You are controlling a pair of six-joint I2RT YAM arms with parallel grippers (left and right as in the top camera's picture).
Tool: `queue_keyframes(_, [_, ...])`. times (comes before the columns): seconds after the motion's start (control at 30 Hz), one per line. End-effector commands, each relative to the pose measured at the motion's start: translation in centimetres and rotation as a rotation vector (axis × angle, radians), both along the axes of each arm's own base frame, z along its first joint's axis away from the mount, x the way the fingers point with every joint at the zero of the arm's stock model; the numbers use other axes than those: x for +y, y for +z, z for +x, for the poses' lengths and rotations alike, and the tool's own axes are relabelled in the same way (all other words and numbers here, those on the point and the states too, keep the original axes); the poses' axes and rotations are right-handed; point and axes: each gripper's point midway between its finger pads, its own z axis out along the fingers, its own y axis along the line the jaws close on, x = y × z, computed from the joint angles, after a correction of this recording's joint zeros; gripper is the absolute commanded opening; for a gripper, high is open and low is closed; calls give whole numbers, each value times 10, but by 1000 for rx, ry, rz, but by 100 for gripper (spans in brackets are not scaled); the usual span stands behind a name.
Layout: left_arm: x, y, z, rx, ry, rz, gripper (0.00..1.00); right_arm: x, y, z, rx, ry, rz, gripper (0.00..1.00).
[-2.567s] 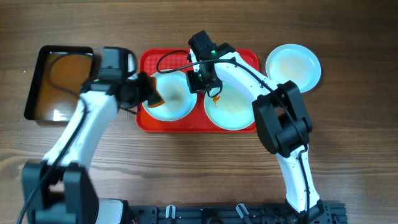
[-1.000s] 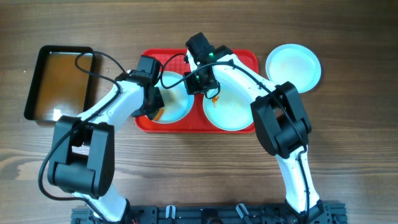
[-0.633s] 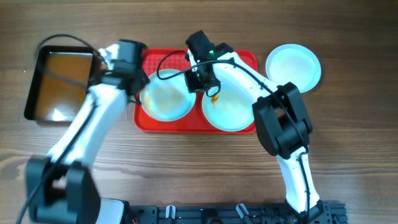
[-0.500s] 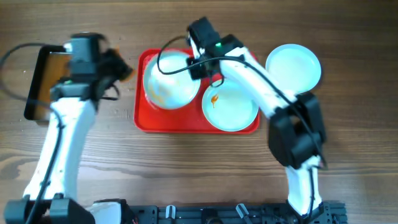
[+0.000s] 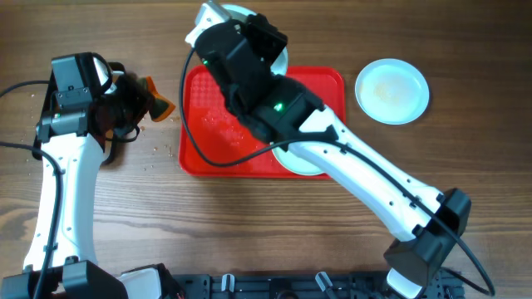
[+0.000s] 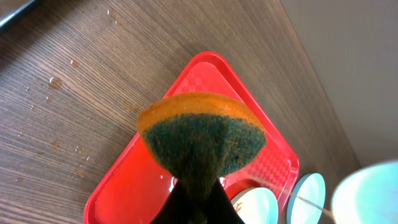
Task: Clean dirty plates on tray and stack at the side
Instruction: 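Lift the left plate with the right gripper and stack it on the side plate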
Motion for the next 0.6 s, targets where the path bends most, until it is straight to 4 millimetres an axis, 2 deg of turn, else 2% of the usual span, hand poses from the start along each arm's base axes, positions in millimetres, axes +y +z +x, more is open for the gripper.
queue_keyframes(0.0, [-3, 1, 2, -2, -9, -22, 4, -5, 15, -7, -46, -49, -57, 4])
queue_keyframes(0.07, [-3, 1, 2, -2, -8, -22, 4, -5, 4, -7, -17, -51, 21, 4])
queue_keyframes(0.1, [-3, 1, 2, -2, -8, -22, 4, -3, -15, -8, 60, -18, 58, 4])
queue_keyframes(0.13, [-3, 1, 2, -2, -9, -22, 4, 2, -45, -13, 206, 48, 129, 4])
queue_keyframes(0.2, [-3, 1, 2, -2, -9, -22, 4, 7, -78, -15, 413, 107, 345, 4])
queue_keyframes(0.23, [-3, 1, 2, -2, -9, -22, 4, 2, -89, -12, 527, 106, 517, 4])
queue_keyframes(0.27, [-4, 1, 2, -2, -9, -22, 4, -11, -95, -4, 601, 75, 655, 4])
queue_keyframes(0.3, [-4, 1, 2, -2, -9, -22, 4, -63, -101, 20, 671, -56, 866, 4])
queue_keyframes(0.33, [-4, 1, 2, -1, -9, -23, 4, -120, -107, 35, 691, -198, 995, 4])
queue_keyframes(0.43, [-4, 1, 2, -2, -10, -23, 4, -256, -132, 43, 665, -522, 1154, 4])
queue_keyframes(0.47, [-4, 0, 2, -1, -10, -23, 4, -297, -145, 39, 647, -616, 1180, 4])
queue_keyframes(0.5, [-4, 0, 1, 2, -9, -23, 4, -328, -160, 34, 632, -690, 1204, 4])
queue_keyframes(0.57, [-4, -1, 1, 4, -9, -24, 4, -380, -196, 20, 597, -828, 1265, 4])
